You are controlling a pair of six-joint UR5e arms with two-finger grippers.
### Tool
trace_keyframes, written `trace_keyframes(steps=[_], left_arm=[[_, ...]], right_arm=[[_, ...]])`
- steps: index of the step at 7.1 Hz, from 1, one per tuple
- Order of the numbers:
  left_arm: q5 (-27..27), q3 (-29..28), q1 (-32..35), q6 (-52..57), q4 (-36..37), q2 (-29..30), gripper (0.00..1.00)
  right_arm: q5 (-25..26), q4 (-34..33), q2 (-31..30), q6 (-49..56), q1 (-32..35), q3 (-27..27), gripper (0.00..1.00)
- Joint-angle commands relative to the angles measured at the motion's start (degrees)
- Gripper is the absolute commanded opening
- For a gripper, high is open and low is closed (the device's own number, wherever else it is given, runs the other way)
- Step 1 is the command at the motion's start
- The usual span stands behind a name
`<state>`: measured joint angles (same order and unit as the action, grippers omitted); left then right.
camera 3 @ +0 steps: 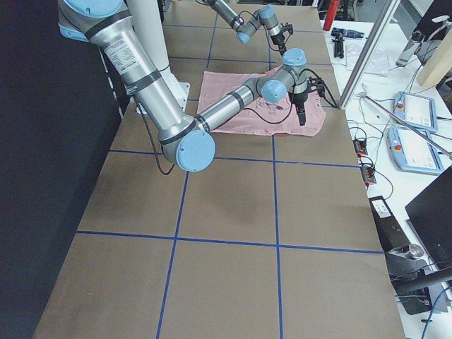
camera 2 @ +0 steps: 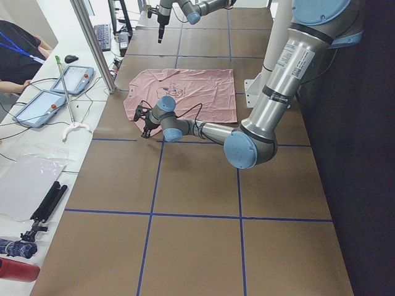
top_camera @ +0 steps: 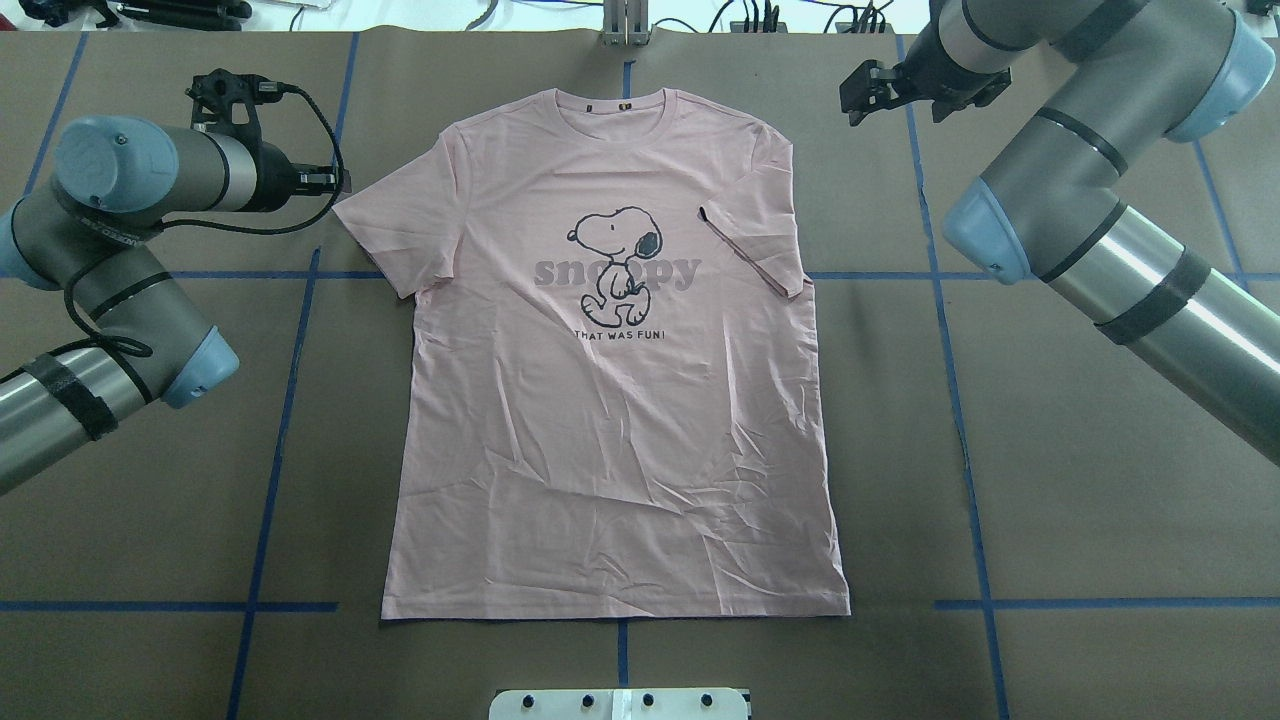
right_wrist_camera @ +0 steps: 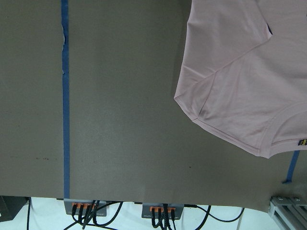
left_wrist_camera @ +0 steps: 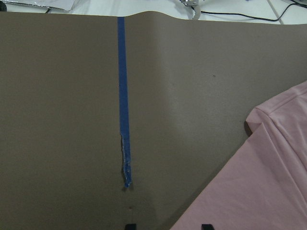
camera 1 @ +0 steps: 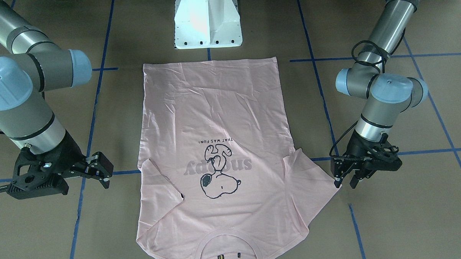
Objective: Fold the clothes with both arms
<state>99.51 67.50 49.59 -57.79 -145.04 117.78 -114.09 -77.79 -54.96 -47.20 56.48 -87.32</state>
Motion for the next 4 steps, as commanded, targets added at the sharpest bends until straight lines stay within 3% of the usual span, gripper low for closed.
trace_keyframes(steps=[1, 4], left_arm=[[-1.16, -2.46, -0.55, -0.04, -0.68, 1.31, 0.54], [-1.08, -2.38, -0.81, 0.22, -0.68, 1.31, 0.52]], right_arm=[[0.01, 0.01, -0.06, 0.0, -0.05, 0.04, 1.0], [0.01, 0.01, -0.14, 0.0, -0.06, 0.13, 1.0]])
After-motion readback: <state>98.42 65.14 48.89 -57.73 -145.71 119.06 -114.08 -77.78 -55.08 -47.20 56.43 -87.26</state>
